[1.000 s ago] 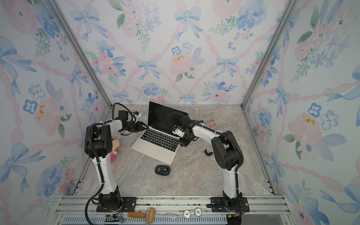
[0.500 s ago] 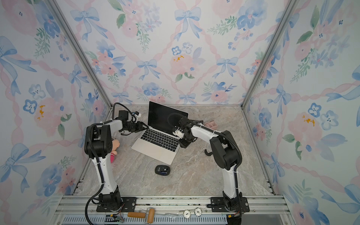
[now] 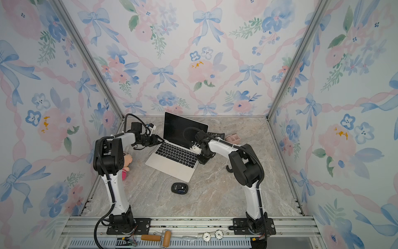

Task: Insert the wireless mouse receiver into the laptop
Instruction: Pick up the USB plug at the center of the board.

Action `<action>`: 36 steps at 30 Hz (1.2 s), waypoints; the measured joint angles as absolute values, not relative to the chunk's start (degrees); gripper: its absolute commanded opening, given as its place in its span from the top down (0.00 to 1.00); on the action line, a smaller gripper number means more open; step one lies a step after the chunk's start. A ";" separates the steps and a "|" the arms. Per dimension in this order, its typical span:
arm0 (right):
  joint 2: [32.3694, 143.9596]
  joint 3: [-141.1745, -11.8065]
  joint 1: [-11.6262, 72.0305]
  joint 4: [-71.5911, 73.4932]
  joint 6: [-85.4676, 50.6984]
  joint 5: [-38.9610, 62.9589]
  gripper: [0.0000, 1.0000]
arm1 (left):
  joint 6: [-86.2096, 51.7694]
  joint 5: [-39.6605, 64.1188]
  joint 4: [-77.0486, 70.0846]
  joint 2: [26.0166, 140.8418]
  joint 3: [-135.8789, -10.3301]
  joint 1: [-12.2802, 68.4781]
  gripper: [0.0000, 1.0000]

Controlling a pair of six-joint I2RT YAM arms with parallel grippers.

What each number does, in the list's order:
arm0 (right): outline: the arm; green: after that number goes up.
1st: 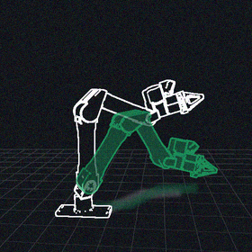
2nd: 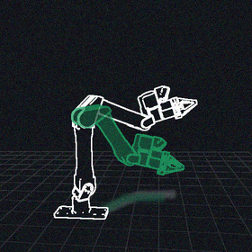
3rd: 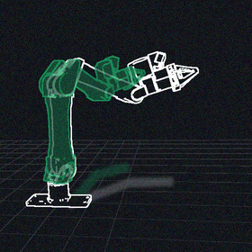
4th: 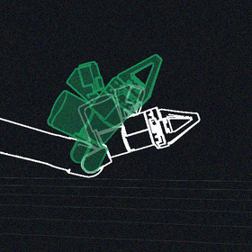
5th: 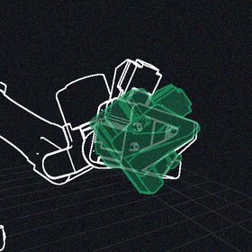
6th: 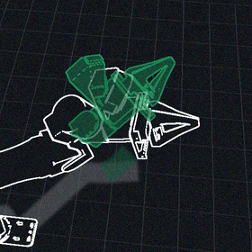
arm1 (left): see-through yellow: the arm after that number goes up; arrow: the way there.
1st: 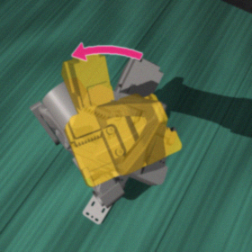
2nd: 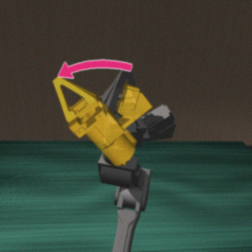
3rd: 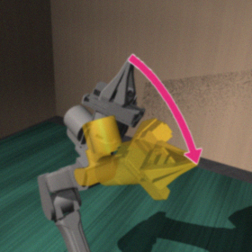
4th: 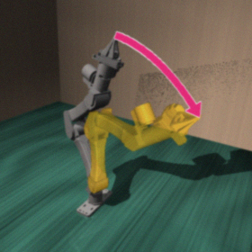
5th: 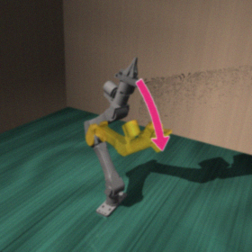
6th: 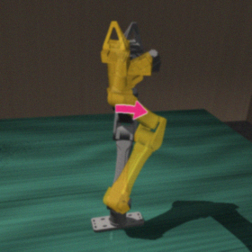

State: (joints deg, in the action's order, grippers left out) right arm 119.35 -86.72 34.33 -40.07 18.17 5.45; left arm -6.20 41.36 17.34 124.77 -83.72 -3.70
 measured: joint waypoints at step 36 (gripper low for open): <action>113.27 -81.36 32.60 -37.67 28.21 7.31 0.94 | -6.20 41.39 17.52 124.68 -83.74 -3.70 0.51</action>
State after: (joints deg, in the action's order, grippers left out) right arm 113.27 -81.36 32.60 -37.67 28.21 7.31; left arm -6.20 41.39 17.52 124.68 -83.74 -3.70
